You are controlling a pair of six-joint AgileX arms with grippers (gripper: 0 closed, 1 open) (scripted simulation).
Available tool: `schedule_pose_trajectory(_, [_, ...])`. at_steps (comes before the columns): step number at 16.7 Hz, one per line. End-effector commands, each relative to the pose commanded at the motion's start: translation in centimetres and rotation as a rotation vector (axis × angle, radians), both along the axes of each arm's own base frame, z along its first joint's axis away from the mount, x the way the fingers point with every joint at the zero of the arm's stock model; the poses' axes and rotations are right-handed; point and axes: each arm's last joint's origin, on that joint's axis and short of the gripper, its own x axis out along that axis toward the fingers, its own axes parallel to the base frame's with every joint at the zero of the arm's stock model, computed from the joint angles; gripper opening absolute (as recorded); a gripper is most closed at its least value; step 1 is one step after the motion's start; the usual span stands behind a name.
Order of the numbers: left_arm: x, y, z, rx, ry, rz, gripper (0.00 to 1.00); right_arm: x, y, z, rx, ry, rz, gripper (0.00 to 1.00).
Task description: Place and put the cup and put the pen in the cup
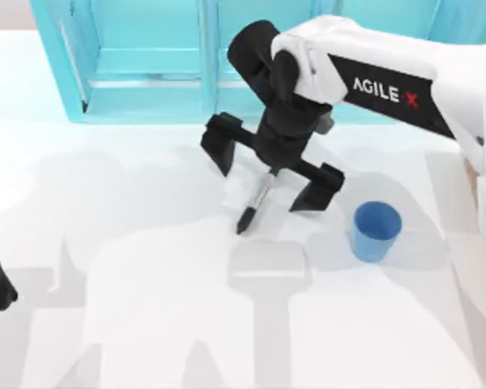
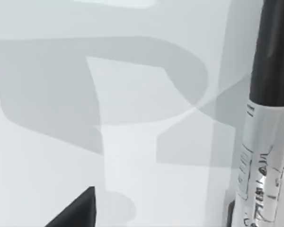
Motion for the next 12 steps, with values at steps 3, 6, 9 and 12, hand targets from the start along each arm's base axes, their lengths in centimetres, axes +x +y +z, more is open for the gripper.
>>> schedule_pose_trajectory(3, [0.00, 0.00, 0.00, 0.000, 0.000, 0.000, 1.00, 0.00, 0.29, -1.87, 0.000, 0.000, 0.000, 1.00])
schedule_pose_trajectory(6, [0.00, 0.00, 0.00, 0.000, 0.000, 0.000, 1.00, 0.00, 0.29, -1.87, 0.000, 0.000, 0.000, 1.00])
schedule_pose_trajectory(9, [0.00, 0.00, 0.00, 0.000, 0.000, 0.000, 1.00, 0.00, 0.29, -1.87, 0.000, 0.000, 0.000, 0.77])
schedule_pose_trajectory(12, [0.00, 0.00, 0.00, 0.000, 0.000, 0.000, 1.00, 0.00, 0.29, -1.87, 0.000, 0.000, 0.000, 0.55])
